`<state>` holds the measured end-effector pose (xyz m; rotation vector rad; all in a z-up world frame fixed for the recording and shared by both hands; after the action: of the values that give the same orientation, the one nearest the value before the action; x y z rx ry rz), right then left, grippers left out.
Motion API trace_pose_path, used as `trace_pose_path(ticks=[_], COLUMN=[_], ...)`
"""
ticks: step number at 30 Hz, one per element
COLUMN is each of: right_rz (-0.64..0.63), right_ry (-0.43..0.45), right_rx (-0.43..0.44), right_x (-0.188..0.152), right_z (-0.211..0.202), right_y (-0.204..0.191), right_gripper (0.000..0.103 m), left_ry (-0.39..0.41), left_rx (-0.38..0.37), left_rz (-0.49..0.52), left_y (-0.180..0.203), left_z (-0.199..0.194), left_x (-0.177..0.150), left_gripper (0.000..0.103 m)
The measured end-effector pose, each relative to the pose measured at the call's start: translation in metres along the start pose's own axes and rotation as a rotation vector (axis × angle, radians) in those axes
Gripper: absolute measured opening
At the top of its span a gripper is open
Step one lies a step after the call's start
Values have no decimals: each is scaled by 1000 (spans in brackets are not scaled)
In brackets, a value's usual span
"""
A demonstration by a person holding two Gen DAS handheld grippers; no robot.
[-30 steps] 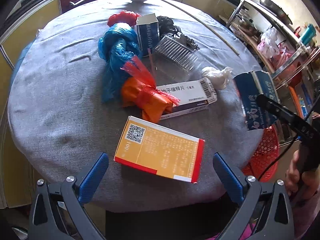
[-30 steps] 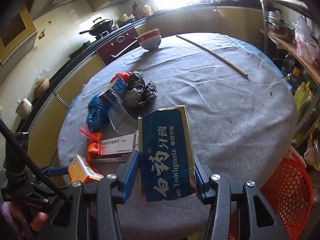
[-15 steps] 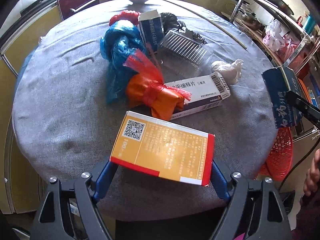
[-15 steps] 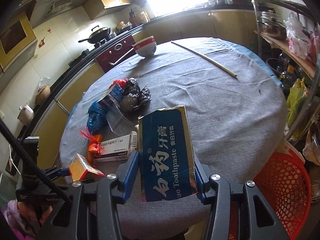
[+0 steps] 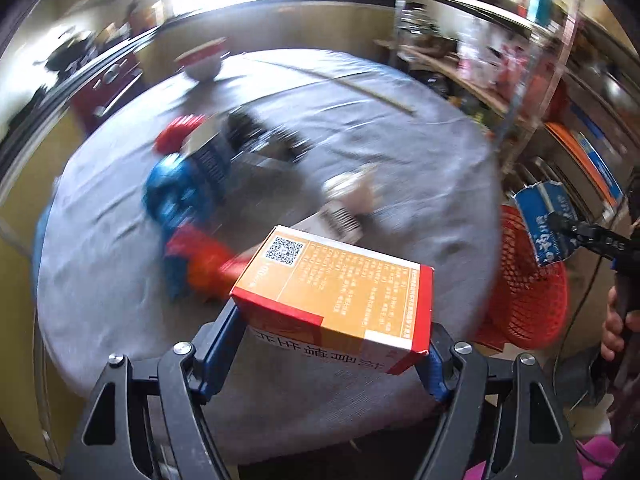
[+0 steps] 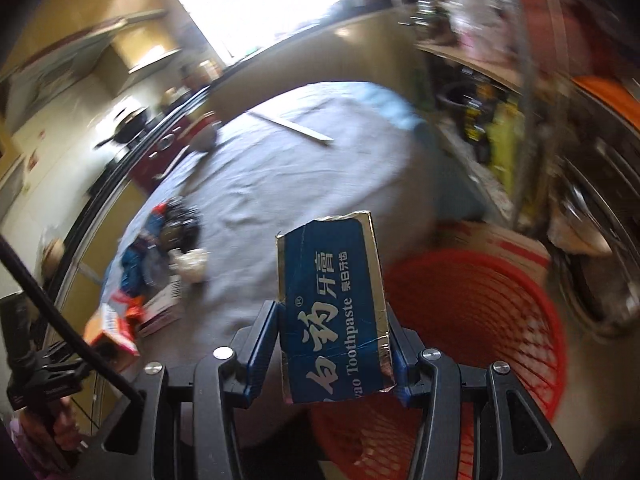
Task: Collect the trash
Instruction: 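Grasp the orange QR-code box with the left tool while the right tool lifts the toothpaste box, then carry both boxes over the red basket and open both tools to drop them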
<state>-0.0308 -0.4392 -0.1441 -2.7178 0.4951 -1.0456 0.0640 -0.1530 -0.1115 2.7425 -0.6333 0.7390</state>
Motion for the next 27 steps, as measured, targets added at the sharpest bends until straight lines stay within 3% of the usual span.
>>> trace_pose_path(ticks=[6,13,15,20,27], right_rz=[217,344,371,419,352], right_ry=[-14,-32,-37,-27,14], right_rx=[-40,-24,-15,0,-26], right_x=[-32,-58,-61,-61,-47], right_z=[-11,-12,-11,-14,-22], right_y=[78,112,115,122,111], right_gripper=[52,52,60,65,65], left_ry=[-23,-88,-108,-113,-53], left_rx=[-116,-208,-208,-188,-160], left_rz=[176,367,392,391,340], left_y=[93,193,210,219,173], left_z=[13,43,53,64,41], left_x=[20,16,14,16,18], left_gripper=[78,78,78,78,78])
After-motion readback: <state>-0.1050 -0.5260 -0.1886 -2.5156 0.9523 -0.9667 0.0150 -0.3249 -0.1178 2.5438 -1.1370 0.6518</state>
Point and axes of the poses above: each gripper's, at about its wrist camera, not at the fingertips, and z roughly the way its jaws point, y to its right, x to its top, the point moved 7 cm from there along z, roughly the way its jaws point, and after that the axes turned 10 degrees about -z, right-handed, at the moved point
